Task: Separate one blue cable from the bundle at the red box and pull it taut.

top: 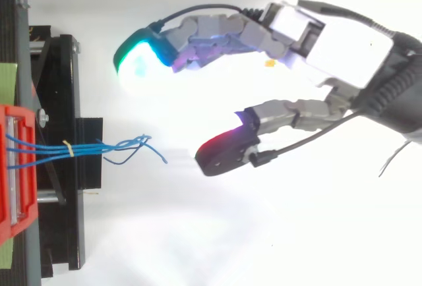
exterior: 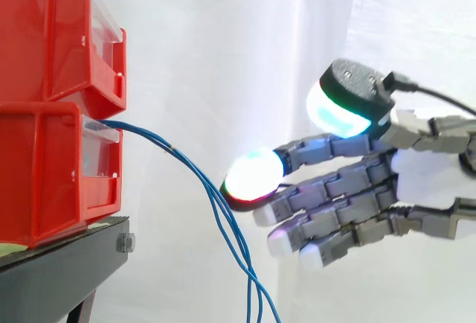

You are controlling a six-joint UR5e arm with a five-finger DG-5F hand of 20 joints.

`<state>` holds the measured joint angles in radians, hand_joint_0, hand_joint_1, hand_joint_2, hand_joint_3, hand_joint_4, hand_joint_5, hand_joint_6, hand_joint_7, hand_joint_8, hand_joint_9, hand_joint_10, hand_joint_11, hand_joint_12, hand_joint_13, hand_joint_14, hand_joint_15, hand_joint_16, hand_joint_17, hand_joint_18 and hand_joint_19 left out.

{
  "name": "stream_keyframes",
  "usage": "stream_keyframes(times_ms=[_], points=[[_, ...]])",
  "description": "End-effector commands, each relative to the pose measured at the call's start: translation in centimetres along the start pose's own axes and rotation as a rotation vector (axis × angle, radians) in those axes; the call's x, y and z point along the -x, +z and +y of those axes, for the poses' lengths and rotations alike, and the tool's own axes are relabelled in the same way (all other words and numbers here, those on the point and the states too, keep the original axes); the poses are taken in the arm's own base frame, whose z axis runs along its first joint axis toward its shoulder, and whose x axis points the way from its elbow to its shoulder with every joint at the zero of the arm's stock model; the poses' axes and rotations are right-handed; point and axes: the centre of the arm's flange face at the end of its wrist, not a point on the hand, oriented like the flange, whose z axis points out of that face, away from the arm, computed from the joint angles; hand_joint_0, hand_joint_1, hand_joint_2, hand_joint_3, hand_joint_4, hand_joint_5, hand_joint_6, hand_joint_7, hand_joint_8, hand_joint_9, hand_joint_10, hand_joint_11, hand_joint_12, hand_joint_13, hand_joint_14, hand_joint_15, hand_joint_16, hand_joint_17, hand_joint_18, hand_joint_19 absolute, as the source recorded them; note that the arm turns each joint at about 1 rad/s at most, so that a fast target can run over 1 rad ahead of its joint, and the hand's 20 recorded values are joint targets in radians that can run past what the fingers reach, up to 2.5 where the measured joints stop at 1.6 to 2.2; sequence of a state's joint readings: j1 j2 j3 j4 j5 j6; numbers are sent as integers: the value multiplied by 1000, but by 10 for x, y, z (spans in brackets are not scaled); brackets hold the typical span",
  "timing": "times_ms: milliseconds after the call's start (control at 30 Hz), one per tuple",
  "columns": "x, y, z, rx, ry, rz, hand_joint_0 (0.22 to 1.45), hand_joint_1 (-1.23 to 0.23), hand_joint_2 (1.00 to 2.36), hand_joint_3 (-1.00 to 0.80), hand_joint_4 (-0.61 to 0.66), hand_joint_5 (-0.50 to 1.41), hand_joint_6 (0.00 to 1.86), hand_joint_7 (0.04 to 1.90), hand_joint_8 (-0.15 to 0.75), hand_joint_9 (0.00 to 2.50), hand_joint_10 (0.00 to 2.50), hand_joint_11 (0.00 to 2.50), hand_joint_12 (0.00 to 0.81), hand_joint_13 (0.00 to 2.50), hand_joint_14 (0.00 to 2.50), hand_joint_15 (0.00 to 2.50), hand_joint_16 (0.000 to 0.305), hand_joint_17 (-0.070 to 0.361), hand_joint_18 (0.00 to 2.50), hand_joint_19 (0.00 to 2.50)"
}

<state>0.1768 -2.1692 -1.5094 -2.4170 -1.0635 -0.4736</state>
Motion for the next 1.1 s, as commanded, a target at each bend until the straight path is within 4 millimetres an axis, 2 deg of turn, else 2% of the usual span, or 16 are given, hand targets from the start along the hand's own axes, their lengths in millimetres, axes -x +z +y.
stream_keyframes(times_ms=[0,33,167,500,567,633,667,767,1000,1067], points=[[-9,8,-9,-4,22,13,520,-609,1000,-500,299,-260,502,740,355,372,6,462,417,605,13,443,57,128,621,458],[-13,11,-15,-5,24,15,521,-608,1000,-500,300,-259,502,739,354,373,6,453,416,606,12,444,57,127,621,459],[-18,26,-7,21,38,18,522,-608,1000,-500,316,-254,502,745,353,371,6,450,415,603,12,442,56,127,619,455],[-24,23,-13,-1,51,9,521,-610,1000,-500,348,-233,502,781,355,380,6,451,414,604,12,444,57,127,621,466],[-31,23,-23,-9,52,17,521,-610,1000,-500,354,-231,502,782,356,382,6,449,414,605,13,444,57,127,623,458],[-33,24,-23,-6,64,18,522,-611,1000,-500,362,-228,502,784,356,383,7,450,413,607,12,447,57,127,624,466],[-38,23,-35,-14,80,24,522,-611,1000,-500,366,-226,502,787,358,387,7,451,412,608,12,448,57,127,625,466],[-42,26,-41,-16,113,25,522,-611,1000,-500,376,-221,502,789,358,397,6,445,412,608,12,448,57,128,631,466],[-45,27,-41,-2,110,27,522,-612,1000,-500,384,-216,502,797,359,402,7,448,410,612,14,448,57,128,639,465],[-47,29,-48,3,118,23,522,-612,1000,-500,384,-216,502,797,359,404,9,448,411,613,12,448,57,128,640,473]])
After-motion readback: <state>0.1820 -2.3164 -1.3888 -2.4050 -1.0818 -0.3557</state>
